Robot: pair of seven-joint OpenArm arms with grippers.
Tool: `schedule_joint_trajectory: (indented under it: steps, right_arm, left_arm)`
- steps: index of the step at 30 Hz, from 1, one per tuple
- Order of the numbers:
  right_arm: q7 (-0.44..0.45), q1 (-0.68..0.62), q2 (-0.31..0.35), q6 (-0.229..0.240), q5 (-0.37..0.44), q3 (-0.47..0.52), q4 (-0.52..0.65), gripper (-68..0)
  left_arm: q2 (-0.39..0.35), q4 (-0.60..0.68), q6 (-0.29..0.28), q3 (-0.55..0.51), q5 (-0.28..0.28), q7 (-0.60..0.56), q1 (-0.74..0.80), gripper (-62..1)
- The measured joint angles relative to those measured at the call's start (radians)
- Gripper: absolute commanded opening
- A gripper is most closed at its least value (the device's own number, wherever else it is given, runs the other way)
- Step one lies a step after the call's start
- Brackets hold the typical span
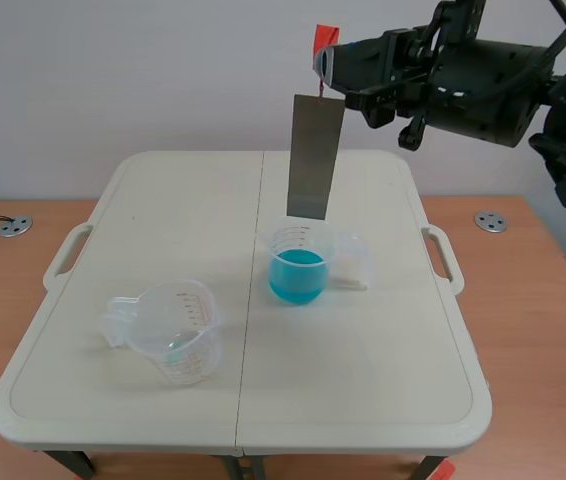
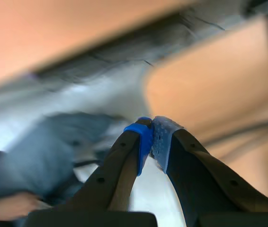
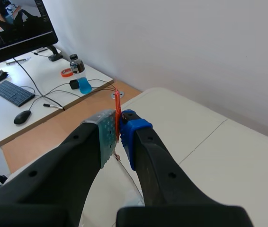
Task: Hold the metal plate by the orange handle, dip it into the blue solution, take it out and point at it, then put the plate back in the beaker on the left.
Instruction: 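Raise the plate and point at it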
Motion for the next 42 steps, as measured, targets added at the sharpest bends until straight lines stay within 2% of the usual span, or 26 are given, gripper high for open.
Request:
schedule_joint_trajectory:
  steps: [4,11,15,18,22,26,30,37,42]
  right_arm:
    - [-0.001,0.0,0.0,0.0,0.025,0.007,0.023,-66.2]
    - [-0.003,0.0,0.0,0.0,0.036,0.007,0.026,-66.2]
    - [-0.003,0.0,0.0,0.0,0.039,0.007,0.026,-66.2]
    - [-0.003,0.0,0.0,0.0,0.039,0.007,0.026,-66.2]
    - [-0.003,0.0,0.0,0.0,0.039,0.007,0.026,-66.2]
    - [-0.003,0.0,0.0,0.0,0.039,0.007,0.026,-66.2]
    - [-0.003,0.0,0.0,0.0,0.039,0.007,0.026,-66.2]
    - [-0.003,0.0,0.0,0.0,0.039,0.007,0.026,-66.2]
    - [-0.003,0.0,0.0,0.0,0.039,0.007,0.026,-66.2]
  left_arm:
    - [-0.044,0.02,0.0,-0.09,-0.001,0.001,-0.027,-59.0]
    - [-0.14,0.02,-0.019,-0.08,-0.064,0.003,-0.185,-59.0]
    - [-0.183,0.02,-0.11,-0.078,-0.125,0.003,-0.304,-59.0]
    - [-0.208,0.02,-0.206,-0.076,-0.167,0.003,-0.399,-59.0]
    - [-0.239,0.02,-0.304,-0.054,-0.229,0.004,-0.513,-59.0]
    - [-0.245,0.02,-0.351,0.027,-0.23,0.004,-0.642,-59.0]
    - [-0.242,0.02,-0.394,0.17,-0.227,0.005,-0.777,-59.0]
    - [-0.182,0.02,-0.395,0.408,-0.221,0.013,-1.008,-59.0]
    - [-0.093,0.0,-0.395,0.536,-0.163,0.042,-1.154,-59.0]
